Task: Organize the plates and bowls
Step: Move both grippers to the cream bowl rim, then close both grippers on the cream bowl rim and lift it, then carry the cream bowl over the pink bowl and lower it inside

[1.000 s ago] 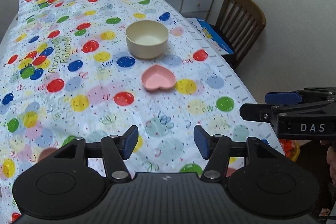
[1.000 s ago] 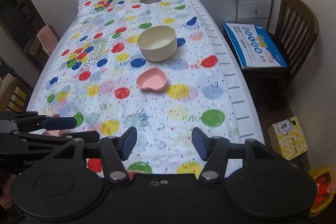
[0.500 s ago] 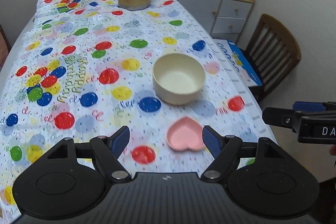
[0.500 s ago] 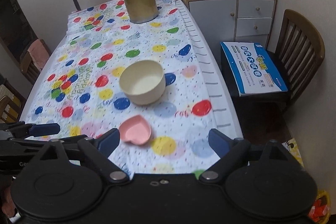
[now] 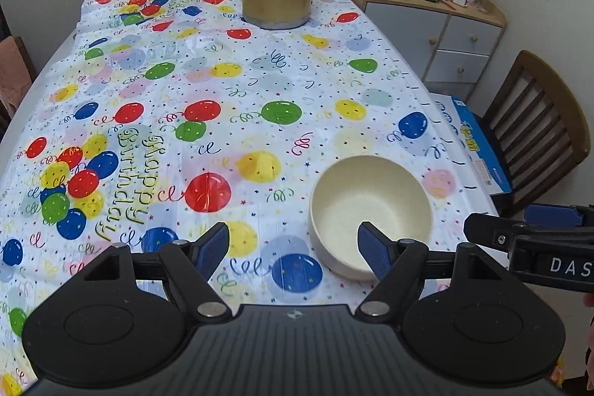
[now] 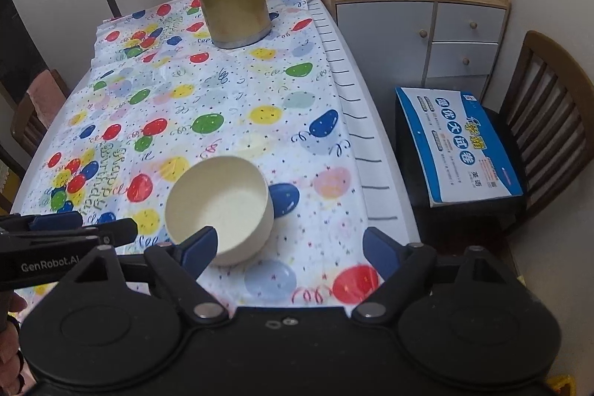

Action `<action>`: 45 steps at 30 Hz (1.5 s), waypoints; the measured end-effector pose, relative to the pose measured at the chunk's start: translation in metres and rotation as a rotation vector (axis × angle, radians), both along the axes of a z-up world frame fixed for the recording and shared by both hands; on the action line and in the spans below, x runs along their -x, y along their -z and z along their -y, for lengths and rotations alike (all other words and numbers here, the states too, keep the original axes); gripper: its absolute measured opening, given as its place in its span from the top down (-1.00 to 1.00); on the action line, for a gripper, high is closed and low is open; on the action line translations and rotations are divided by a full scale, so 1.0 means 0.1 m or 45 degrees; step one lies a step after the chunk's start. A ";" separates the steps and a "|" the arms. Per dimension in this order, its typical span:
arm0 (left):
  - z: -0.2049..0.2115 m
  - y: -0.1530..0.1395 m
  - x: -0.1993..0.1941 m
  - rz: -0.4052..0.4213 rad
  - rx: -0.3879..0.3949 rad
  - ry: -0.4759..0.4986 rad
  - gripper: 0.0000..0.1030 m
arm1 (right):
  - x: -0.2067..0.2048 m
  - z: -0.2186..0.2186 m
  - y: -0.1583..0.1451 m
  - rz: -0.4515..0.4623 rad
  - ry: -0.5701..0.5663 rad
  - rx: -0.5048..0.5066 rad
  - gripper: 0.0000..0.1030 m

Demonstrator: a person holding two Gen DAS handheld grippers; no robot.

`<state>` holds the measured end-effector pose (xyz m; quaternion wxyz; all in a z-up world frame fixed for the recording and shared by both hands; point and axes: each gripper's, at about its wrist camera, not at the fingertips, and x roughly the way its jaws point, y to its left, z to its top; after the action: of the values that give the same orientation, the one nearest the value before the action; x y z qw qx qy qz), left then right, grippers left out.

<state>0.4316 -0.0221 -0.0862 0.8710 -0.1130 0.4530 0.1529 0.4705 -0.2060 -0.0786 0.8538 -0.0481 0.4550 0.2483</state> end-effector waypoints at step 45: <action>0.08 0.31 -0.12 -0.069 0.143 0.047 0.81 | -0.26 -0.40 0.46 -0.120 0.004 -0.005 0.88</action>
<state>0.4435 -0.0303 -0.1177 0.8533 -0.1492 0.4864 0.1140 0.4969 -0.1657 -0.1250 0.8319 -0.0340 0.4943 0.2500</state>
